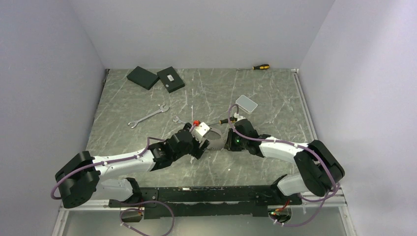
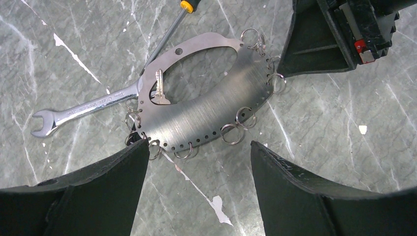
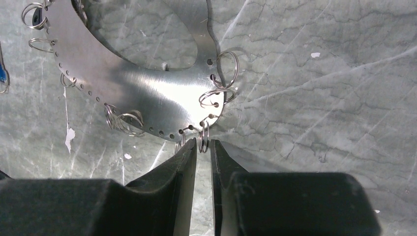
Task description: Put the keys on the keyring
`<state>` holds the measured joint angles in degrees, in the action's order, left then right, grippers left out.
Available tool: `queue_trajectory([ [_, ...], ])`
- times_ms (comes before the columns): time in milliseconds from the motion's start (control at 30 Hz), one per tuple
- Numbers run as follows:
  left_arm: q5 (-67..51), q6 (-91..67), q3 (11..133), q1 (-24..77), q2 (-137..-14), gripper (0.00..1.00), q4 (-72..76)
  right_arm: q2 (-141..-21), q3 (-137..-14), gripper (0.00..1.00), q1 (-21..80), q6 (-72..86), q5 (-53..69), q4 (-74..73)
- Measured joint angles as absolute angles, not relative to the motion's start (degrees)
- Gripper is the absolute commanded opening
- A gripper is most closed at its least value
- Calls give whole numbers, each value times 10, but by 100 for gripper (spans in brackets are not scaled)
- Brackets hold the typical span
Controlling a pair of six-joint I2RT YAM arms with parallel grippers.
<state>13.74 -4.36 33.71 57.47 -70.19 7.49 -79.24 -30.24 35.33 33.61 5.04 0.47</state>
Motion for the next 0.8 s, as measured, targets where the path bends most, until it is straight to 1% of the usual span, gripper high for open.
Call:
queue_trajectory([
  [33,137,-44,337,575,-702,80,75,-793,-302,21,353,336,50,6],
  [67,137,-44,337,575,-702,80,75,-794,-302,18,353,336,51,8],
  [100,137,-44,336,575,-702,80,75,-795,-302,13,353,336,51,10],
  [167,137,-44,336,575,-701,80,75,-797,-302,0,353,336,52,13],
  [433,137,-42,331,576,-698,79,77,-802,-302,0,353,328,61,20],
  [633,137,-35,331,576,-693,79,77,-788,-315,0,353,251,50,-19],
  [733,137,-23,332,576,-683,78,76,-758,-318,0,354,193,49,-33],
  [800,135,-13,338,576,-675,78,71,-713,-312,0,354,161,51,-25],
])
